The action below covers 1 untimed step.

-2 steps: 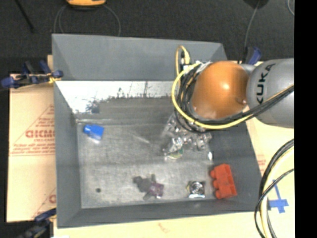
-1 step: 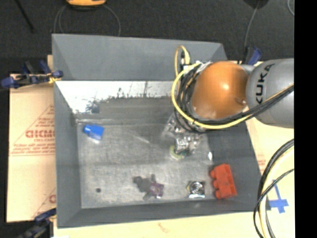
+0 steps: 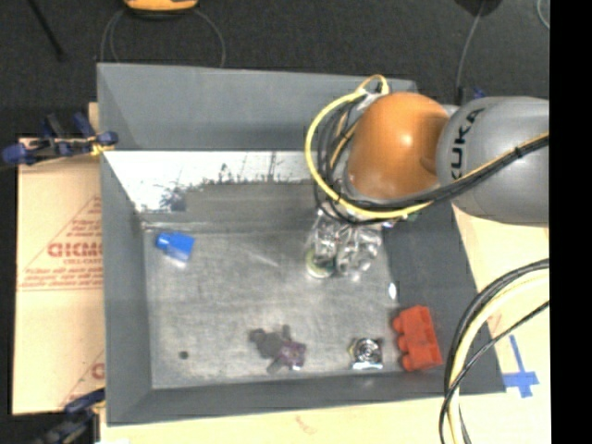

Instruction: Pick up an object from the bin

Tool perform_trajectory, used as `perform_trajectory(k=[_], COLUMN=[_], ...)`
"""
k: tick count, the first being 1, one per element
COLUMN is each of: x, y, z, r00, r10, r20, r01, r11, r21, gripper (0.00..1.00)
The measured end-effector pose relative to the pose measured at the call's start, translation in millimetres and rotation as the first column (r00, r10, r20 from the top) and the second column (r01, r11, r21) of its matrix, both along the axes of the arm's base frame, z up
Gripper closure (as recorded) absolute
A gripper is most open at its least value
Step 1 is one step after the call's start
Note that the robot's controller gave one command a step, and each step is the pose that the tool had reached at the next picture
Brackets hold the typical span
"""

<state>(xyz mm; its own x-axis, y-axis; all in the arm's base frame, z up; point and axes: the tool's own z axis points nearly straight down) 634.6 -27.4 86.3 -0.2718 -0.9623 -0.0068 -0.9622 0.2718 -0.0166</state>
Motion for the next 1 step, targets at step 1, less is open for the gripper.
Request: perform_trajectory(k=[1], x=[-4.0], y=[-4.9], z=[146.3], r00=[1.0], r10=[-0.019], r20=[-0.006], r01=[0.019], r11=[1.0], r21=[-0.002], gripper=[1.0])
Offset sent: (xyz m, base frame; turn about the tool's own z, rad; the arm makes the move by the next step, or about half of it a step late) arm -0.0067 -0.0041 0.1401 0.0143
